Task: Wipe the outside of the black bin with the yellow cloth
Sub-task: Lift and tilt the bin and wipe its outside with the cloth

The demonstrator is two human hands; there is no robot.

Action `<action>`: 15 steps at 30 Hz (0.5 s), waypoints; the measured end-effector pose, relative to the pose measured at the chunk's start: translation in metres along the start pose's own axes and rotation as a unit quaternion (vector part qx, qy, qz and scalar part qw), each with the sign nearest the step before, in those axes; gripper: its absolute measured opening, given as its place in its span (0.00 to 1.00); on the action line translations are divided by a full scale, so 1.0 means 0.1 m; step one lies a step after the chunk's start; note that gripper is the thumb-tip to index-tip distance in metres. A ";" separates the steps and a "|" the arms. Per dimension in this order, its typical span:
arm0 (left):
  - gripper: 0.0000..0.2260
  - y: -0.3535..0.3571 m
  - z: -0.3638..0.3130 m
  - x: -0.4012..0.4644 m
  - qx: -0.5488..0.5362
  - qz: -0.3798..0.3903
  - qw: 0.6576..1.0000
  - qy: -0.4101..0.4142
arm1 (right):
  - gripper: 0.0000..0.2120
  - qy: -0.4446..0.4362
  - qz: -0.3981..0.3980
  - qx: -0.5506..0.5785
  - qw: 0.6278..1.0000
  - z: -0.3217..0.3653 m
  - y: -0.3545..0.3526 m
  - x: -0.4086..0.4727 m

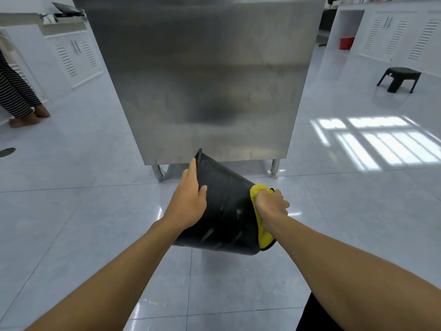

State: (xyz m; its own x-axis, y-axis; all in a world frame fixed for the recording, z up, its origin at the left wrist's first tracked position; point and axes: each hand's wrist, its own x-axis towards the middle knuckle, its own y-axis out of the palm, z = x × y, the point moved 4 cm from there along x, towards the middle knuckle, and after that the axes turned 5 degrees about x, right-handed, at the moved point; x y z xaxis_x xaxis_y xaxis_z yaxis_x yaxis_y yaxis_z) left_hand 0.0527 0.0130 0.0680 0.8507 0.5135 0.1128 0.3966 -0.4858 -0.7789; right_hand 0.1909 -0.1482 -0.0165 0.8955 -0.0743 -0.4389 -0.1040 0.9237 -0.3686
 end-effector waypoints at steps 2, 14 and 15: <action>0.28 -0.02 0.04 0.02 0.003 -0.024 1.000 -0.004 | 0.27 0.005 -0.003 0.007 1.000 0.00 0.00 -0.01; 0.33 -0.07 0.17 0.07 -0.011 0.030 0.999 -0.016 | 0.26 0.013 -0.013 0.005 1.000 0.02 -0.05 -0.01; 0.33 -0.07 0.18 0.07 -0.010 0.027 0.999 -0.020 | 0.26 0.011 -0.011 0.002 1.000 0.02 -0.05 -0.02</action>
State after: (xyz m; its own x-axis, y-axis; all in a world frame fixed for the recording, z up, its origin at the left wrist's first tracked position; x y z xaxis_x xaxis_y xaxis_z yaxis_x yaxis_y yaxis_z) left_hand 0.0496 0.0328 0.0635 0.8572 0.5130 0.0458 0.3568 -0.5272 -0.7712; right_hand 0.1907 -0.1516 -0.0127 0.8876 -0.1023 -0.4490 -0.0833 0.9232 -0.3751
